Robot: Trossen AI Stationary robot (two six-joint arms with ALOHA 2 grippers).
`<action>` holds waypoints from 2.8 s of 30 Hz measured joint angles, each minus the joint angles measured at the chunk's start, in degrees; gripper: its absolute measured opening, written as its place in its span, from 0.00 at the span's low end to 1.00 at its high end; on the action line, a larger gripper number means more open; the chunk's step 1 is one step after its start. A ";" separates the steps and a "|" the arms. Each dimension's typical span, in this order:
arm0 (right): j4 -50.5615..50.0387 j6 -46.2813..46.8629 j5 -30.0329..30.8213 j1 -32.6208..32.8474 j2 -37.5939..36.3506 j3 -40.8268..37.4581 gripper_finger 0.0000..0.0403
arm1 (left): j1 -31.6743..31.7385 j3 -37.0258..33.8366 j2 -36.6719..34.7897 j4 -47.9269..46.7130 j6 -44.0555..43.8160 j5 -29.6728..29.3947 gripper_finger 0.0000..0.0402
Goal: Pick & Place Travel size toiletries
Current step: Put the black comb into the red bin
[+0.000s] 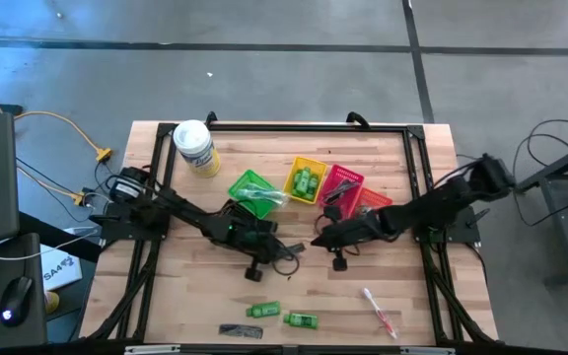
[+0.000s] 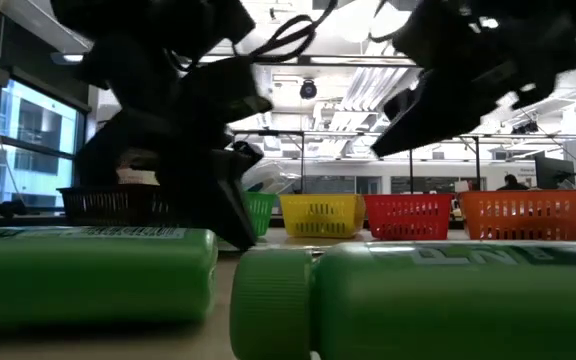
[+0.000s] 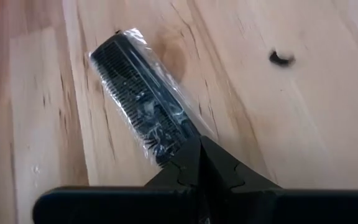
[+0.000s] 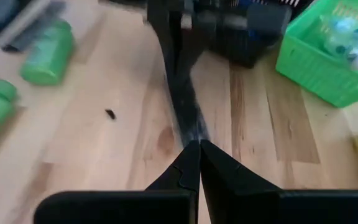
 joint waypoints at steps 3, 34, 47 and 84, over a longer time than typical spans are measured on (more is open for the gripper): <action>-5.54 -1.20 -0.24 -0.22 3.02 4.42 0.01 | -1.39 0.98 -2.73 -4.52 0.55 -1.89 0.00; -29.13 -13.29 -8.87 -6.61 28.74 35.56 0.50 | -19.82 -11.46 -60.23 -23.77 -6.91 -27.27 0.00; -30.85 -12.85 -16.55 -8.79 31.79 36.94 0.50 | -19.80 -15.18 -64.19 -23.68 -7.49 -26.33 0.00; -37.39 -5.67 -9.83 -5.77 34.15 37.25 0.51 | -19.82 -15.07 -64.19 -26.49 -10.07 -26.24 0.00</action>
